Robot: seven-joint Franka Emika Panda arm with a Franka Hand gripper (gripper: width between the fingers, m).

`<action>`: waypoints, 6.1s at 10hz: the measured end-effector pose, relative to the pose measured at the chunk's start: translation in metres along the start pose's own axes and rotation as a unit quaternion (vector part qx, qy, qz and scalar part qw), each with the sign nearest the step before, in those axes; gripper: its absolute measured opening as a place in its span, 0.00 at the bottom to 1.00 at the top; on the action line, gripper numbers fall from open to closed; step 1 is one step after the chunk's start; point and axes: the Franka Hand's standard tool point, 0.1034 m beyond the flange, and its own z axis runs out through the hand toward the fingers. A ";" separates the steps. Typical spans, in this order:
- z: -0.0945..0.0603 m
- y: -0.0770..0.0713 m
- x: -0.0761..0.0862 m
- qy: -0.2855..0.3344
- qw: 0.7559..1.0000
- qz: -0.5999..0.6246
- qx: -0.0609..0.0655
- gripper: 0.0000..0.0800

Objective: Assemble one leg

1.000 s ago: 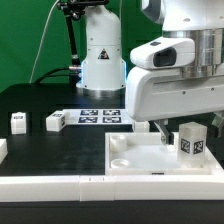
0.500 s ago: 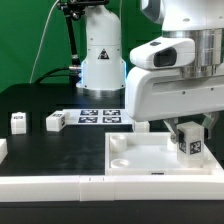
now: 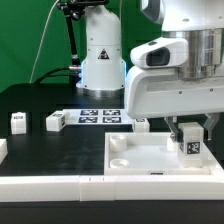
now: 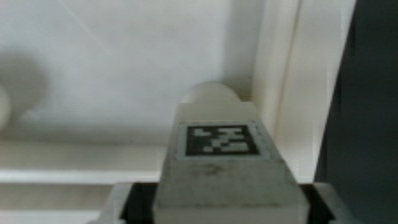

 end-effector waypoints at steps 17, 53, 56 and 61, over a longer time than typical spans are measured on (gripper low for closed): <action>0.004 0.000 -0.002 -0.005 0.933 0.359 0.013 0.81; 0.000 0.030 0.004 0.023 0.944 0.329 -0.031 0.38; 0.000 0.030 0.004 0.023 0.944 0.328 -0.031 0.79; 0.001 0.030 0.004 0.022 0.944 0.328 -0.032 0.81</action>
Offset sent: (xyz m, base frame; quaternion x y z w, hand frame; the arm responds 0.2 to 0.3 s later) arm -0.0075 0.0008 0.0034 0.0086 0.0014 0.3340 0.9425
